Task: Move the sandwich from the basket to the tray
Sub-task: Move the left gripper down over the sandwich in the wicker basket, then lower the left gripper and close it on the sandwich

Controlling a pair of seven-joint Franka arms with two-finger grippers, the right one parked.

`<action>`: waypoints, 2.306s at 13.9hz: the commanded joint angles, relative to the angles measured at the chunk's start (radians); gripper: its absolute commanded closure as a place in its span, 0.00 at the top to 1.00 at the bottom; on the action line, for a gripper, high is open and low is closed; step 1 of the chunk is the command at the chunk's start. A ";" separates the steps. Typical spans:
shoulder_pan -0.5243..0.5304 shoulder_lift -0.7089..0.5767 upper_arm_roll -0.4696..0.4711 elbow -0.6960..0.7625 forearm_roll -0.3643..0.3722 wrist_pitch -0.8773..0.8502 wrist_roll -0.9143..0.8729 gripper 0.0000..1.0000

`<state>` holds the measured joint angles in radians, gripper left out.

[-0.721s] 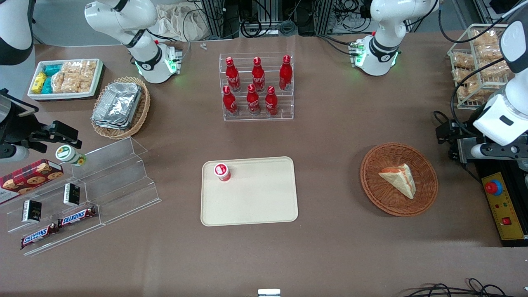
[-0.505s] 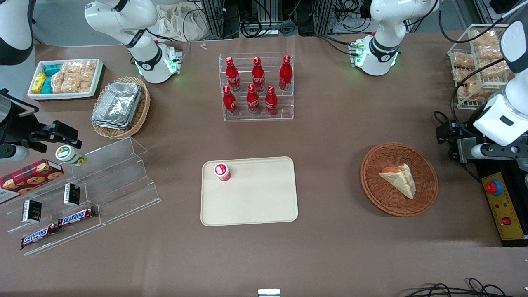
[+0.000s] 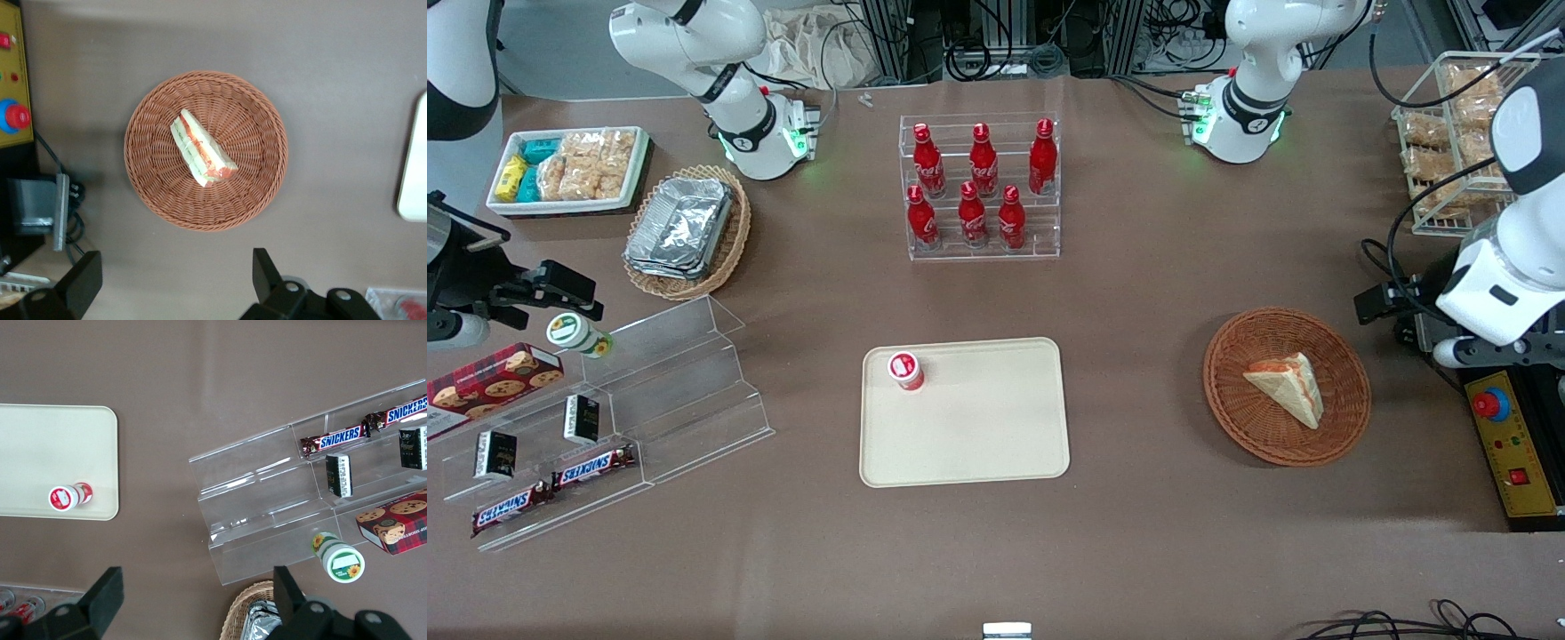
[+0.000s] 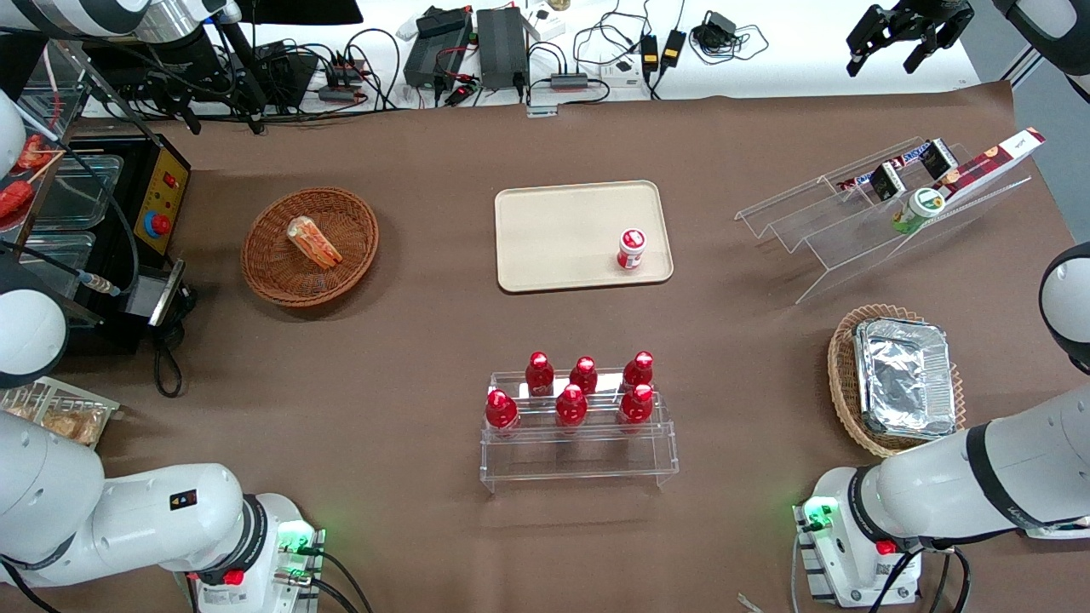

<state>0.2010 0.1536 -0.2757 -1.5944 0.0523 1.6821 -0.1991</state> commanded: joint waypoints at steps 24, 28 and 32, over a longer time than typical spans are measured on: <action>-0.009 0.172 0.067 -0.481 0.009 0.688 -0.735 1.00; -0.008 0.188 0.067 -0.481 0.009 0.700 -0.738 1.00; -0.009 0.191 0.067 -0.477 0.009 0.700 -0.755 1.00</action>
<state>0.1964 0.3446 -0.2075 -2.0649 0.0527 2.3606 -0.9177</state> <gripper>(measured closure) 0.000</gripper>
